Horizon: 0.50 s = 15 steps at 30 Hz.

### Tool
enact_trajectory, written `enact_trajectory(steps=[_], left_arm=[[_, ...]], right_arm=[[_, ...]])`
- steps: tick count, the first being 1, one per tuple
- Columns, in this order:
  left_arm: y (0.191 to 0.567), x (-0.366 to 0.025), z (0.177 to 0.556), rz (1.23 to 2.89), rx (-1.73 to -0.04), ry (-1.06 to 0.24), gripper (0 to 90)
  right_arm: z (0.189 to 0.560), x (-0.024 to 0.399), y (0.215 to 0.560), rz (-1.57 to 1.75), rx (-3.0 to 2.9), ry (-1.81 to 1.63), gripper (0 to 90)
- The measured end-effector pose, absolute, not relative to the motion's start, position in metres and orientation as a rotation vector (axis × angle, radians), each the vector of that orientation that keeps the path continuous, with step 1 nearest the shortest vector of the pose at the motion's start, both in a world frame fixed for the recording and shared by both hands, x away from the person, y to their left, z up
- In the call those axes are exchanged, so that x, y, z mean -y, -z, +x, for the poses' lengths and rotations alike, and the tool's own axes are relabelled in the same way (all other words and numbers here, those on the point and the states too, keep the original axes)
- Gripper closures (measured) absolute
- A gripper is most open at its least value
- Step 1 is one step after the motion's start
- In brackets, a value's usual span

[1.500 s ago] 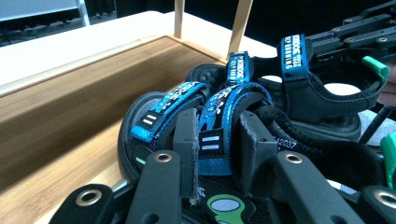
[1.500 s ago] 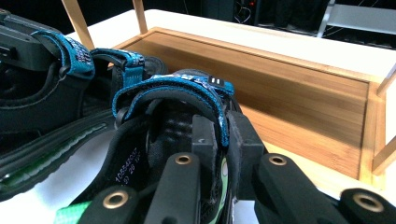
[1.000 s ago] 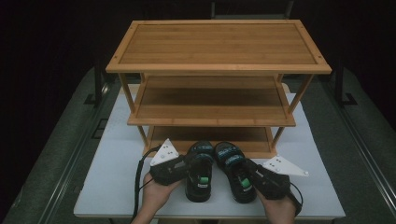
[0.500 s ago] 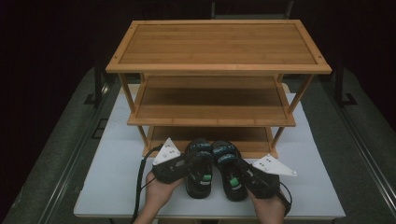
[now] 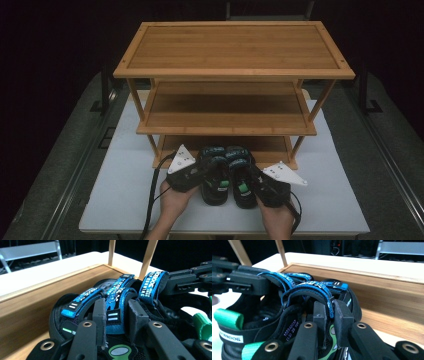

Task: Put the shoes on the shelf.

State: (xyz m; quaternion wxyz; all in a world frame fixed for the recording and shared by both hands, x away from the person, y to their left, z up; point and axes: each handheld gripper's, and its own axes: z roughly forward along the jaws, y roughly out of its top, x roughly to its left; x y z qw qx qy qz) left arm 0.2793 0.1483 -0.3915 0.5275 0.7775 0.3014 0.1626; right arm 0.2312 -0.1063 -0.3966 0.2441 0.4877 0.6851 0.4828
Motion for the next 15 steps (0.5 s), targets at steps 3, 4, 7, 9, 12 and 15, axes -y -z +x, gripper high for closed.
enact_trajectory(steps=[3, 4, 7, 9, 12, 15], left_arm=[[0.3926, -0.1470, 0.2817, 1.851, -0.729, -0.399, 71.0], [0.3928, -0.1467, 0.2821, 1.848, -0.730, -0.401, 71.0], [0.3937, -0.1455, 0.2831, 1.848, -0.730, -0.405, 71.0], [0.3943, -0.1454, 0.2831, 1.851, -0.728, -0.401, 71.0], [0.3940, -0.1467, 0.2823, 1.856, -0.720, -0.403, 71.0], [0.3927, -0.1485, 0.2818, 1.851, -0.717, -0.403, 71.0]], right_arm=[[0.2334, 0.1060, 0.3975, 1.359, -1.838, -1.325, 80.7], [0.2344, 0.1061, 0.3981, 1.366, -1.828, -1.326, 80.7], [0.2364, 0.1061, 0.3995, 1.381, -1.808, -1.328, 80.8], [0.2375, 0.1064, 0.3999, 1.392, -1.794, -1.318, 81.0], [0.2386, 0.1083, 0.4000, 1.396, -1.781, -1.312, 81.1], [0.2393, 0.1112, 0.4004, 1.403, -1.769, -1.316, 81.2]])
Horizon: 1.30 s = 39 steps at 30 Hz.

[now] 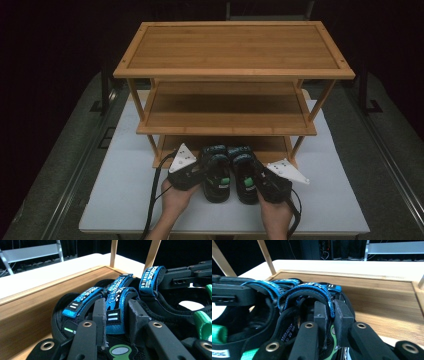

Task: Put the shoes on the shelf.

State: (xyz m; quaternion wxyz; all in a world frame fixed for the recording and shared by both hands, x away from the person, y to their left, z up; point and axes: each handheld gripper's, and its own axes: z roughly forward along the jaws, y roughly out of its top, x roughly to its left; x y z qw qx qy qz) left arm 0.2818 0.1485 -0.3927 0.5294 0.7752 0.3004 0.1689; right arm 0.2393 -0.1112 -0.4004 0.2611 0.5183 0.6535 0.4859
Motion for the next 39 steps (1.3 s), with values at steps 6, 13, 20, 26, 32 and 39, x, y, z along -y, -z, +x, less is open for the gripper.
enact_trajectory(steps=[6, 13, 20, 26, 32, 39], left_arm=[[0.392, -0.151, 0.282, 1.849, -0.722, -0.405, 71.0], [0.392, -0.151, 0.283, 1.844, -0.718, -0.401, 71.0], [0.395, -0.147, 0.287, 1.837, -0.721, -0.393, 71.0], [0.397, -0.144, 0.291, 1.829, -0.726, -0.412, 71.0], [0.400, -0.139, 0.294, 1.829, -0.724, -0.440, 70.9], [0.406, -0.133, 0.300, 1.829, -0.727, -0.451, 70.9]], right_arm=[[0.240, 0.113, 0.400, 1.419, -1.752, -1.315, 81.3], [0.241, 0.114, 0.399, 1.431, -1.736, -1.318, 81.3], [0.242, 0.111, 0.400, 1.446, -1.740, -1.325, 81.1], [0.247, 0.107, 0.401, 1.478, -1.720, -1.333, 81.0], [0.253, 0.104, 0.402, 1.491, -1.716, -1.322, 80.8], [0.258, 0.103, 0.404, 1.498, -1.704, -1.296, 80.7]])
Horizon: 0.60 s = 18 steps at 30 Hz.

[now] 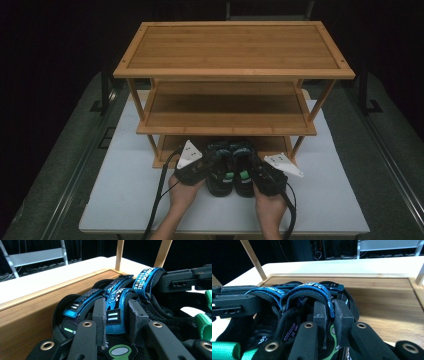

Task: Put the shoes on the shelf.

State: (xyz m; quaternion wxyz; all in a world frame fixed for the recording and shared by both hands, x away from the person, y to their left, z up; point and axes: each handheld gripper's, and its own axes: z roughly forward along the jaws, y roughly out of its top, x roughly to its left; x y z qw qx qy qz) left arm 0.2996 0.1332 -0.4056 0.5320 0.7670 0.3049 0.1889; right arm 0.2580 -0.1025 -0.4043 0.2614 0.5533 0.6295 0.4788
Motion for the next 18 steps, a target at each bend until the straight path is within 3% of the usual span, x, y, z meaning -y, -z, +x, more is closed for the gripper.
enact_trajectory(steps=[18], left_arm=[[0.4128, -0.1317, 0.3092, 1.858, -0.735, -0.463, 70.6]], right_arm=[[0.2669, 0.0995, 0.4130, 1.510, -1.710, -1.266, 80.3]])
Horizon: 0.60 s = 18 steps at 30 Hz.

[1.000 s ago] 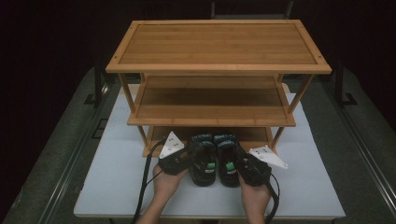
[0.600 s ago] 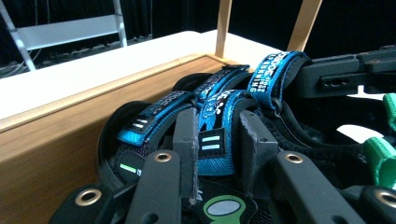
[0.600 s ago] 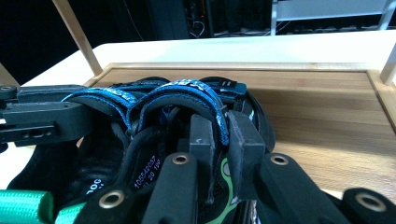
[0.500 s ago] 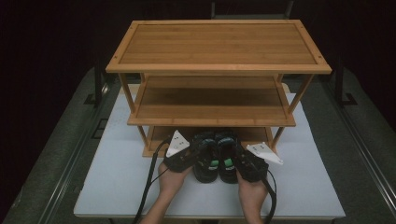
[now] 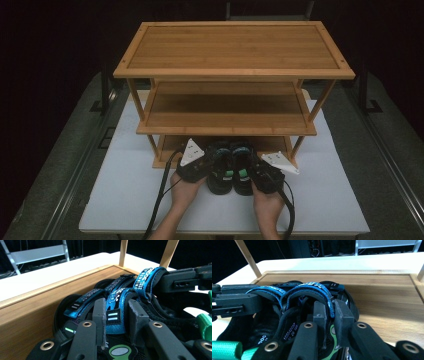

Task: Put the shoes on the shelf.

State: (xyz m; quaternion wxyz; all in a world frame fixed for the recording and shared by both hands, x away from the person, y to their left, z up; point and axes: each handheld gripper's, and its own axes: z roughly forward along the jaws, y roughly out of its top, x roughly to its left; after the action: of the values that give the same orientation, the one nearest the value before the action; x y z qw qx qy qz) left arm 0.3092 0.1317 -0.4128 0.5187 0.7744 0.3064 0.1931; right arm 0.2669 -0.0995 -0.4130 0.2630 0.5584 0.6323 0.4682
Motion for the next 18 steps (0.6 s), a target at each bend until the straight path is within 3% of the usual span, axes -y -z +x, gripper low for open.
enact_trajectory(steps=[18], left_arm=[[0.410, -0.137, 0.309, 1.898, -0.756, -0.438, 65.3]], right_arm=[[0.266, 0.110, 0.415, 1.480, -1.765, -1.222, 75.3]])
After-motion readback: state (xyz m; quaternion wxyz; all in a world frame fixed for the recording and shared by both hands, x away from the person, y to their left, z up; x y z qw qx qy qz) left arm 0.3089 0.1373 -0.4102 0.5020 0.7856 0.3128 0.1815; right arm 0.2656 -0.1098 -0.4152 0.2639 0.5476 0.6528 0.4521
